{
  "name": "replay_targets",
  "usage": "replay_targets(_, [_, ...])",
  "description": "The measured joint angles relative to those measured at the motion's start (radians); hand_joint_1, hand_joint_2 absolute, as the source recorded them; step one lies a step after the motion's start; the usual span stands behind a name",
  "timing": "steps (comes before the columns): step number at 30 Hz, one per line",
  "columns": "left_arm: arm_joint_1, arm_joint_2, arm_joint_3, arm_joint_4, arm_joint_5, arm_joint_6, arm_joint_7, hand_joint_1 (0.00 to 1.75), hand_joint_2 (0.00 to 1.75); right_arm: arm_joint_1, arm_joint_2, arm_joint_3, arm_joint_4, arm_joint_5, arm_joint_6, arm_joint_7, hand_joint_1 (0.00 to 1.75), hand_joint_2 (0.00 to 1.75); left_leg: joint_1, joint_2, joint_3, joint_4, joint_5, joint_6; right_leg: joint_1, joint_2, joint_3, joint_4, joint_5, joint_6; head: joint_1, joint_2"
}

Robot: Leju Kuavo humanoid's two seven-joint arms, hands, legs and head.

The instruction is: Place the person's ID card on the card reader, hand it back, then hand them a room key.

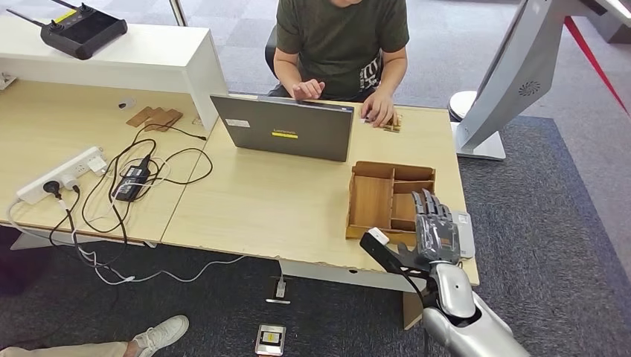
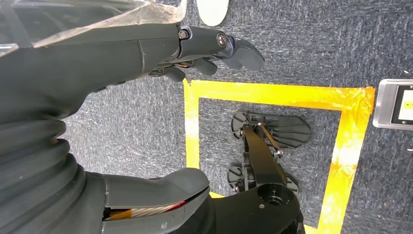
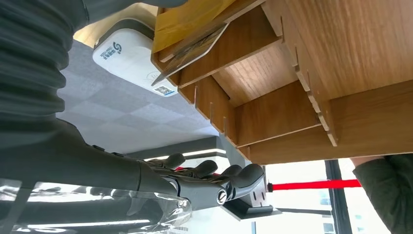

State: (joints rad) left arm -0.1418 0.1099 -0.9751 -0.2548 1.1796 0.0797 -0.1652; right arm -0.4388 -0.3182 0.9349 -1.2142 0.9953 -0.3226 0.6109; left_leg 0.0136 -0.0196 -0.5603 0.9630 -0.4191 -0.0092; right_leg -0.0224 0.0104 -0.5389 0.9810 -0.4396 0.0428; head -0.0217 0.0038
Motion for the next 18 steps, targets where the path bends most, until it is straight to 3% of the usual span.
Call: replay_targets(18, [0.000,0.000,0.000,0.000,0.006,0.001,0.008,0.00,1.75,-0.026,0.003,0.016,0.073,-0.040,-0.017,0.031,0.00,1.75,0.000,0.000,0.000,0.000,0.000,0.000,0.000,0.000,0.000,0.000,0.000,0.000,0.000,0.000])
